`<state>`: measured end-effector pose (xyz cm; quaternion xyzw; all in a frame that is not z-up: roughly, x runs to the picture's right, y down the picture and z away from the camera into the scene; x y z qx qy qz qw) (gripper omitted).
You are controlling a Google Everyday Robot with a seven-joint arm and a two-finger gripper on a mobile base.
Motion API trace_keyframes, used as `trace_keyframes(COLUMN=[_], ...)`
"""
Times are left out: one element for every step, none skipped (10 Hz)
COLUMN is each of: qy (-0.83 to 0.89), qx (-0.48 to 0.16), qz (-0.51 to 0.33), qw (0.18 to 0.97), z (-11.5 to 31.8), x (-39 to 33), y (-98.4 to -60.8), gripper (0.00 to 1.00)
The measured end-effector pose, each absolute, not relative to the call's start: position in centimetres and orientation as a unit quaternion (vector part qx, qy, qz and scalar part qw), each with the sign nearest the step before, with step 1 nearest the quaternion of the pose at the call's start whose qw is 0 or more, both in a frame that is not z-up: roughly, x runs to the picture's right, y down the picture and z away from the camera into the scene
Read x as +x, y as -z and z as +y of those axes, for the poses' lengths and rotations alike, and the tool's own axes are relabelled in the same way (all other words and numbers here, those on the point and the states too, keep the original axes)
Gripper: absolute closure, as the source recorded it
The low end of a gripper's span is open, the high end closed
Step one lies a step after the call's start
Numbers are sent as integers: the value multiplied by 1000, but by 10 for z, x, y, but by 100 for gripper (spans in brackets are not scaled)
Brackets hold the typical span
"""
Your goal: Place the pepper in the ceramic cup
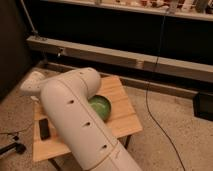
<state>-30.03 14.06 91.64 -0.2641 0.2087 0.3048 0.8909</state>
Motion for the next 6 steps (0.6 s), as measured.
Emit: trace_keyframes(qy=[-305,-304,-304,-304,-302,-302], qx=[-269,-272,-275,-276,-277,-277], qz=[210,213,215,217,219,221], qw=[889,888,887,886,885,885], z=[144,149,151,153,154,155], x=[-301,-301,-301,-301,-301,-300], y=[-916,-917,-917,-918,-918,-920], gripper=[35,35,35,35,35,35])
